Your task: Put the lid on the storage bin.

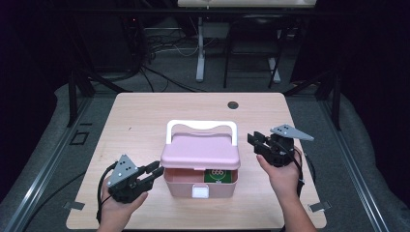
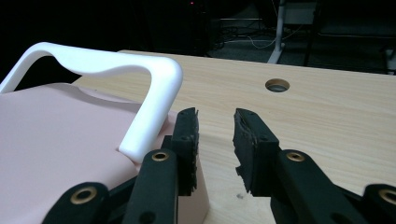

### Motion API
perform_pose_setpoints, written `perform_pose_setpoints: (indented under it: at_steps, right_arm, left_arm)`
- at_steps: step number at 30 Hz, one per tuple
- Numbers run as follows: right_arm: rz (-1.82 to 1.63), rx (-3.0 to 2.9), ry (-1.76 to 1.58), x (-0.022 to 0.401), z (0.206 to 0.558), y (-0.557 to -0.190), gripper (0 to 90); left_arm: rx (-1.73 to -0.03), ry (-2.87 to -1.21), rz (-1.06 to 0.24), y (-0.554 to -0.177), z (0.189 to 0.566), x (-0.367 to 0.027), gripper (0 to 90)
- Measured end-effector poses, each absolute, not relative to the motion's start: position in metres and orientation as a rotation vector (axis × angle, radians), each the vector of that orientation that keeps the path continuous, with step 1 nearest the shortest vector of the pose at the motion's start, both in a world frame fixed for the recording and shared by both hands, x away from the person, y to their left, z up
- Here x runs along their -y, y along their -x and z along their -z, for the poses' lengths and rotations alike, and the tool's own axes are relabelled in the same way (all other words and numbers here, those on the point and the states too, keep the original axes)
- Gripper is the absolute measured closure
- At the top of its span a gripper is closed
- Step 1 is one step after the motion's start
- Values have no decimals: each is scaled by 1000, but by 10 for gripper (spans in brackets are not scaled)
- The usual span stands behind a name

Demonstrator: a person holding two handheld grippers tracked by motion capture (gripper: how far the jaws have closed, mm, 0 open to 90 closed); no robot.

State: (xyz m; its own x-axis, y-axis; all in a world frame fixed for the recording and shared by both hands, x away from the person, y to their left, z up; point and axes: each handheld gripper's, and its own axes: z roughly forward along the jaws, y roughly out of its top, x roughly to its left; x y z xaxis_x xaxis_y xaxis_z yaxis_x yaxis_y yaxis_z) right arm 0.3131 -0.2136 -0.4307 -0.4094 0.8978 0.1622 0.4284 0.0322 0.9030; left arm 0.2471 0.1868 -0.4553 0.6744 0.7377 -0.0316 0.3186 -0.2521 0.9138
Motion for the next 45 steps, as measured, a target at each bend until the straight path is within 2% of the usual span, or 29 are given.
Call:
perform_pose_setpoints:
  at_steps: [36, 45]
  right_arm:
    - [-1354, -1855, -1350, 215, 433, -314, 693]
    - [-1356, -1851, -1349, 215, 433, -314, 686]
  left_arm:
    - [-893, -1946, -431, -241, 493, -191, 728]
    - [-938, -1898, -447, -243, 493, -203, 716]
